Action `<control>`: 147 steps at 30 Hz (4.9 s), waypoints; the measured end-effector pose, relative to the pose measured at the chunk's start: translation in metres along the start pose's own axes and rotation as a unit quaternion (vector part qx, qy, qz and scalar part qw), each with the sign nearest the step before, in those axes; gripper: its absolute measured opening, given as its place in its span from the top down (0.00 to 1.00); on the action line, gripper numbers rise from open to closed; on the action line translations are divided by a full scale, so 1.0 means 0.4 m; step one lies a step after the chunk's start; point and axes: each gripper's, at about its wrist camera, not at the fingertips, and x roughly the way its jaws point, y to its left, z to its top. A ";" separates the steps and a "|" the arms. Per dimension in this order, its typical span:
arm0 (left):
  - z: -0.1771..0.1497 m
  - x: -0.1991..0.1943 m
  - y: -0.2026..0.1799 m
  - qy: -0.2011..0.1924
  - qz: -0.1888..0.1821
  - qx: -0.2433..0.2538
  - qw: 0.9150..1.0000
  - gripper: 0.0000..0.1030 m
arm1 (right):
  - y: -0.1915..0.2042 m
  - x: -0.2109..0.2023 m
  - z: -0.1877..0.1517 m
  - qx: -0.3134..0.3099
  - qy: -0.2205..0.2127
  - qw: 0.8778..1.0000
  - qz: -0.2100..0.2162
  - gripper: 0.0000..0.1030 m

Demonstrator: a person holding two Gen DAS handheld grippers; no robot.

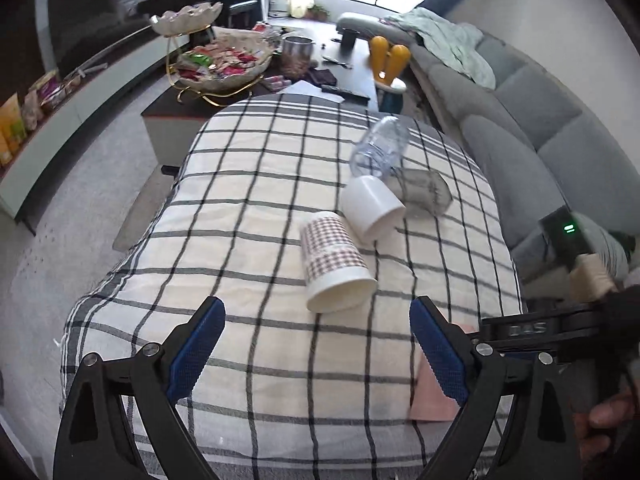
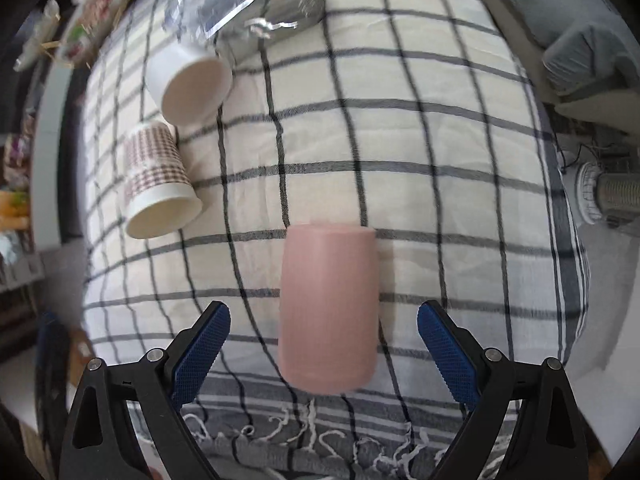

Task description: Flip cup upside down

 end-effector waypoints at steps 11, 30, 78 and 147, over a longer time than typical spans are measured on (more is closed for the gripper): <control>0.035 0.080 0.037 0.012 0.005 -0.009 1.000 0.08 | 0.014 0.156 0.078 0.012 0.090 0.995 -0.039 0.16; 0.048 0.030 0.049 -0.053 0.009 -0.013 0.998 0.08 | 0.041 -0.034 0.012 -0.031 -0.101 0.994 -0.011 0.36; -0.026 0.065 0.122 -0.095 0.071 -0.020 0.993 0.08 | 0.118 -0.053 -0.181 -0.045 -0.498 0.864 -0.056 0.19; -0.113 -0.190 0.016 -0.192 0.063 0.056 0.978 0.00 | 0.055 -0.224 -0.436 -0.046 -0.526 0.849 -0.039 0.01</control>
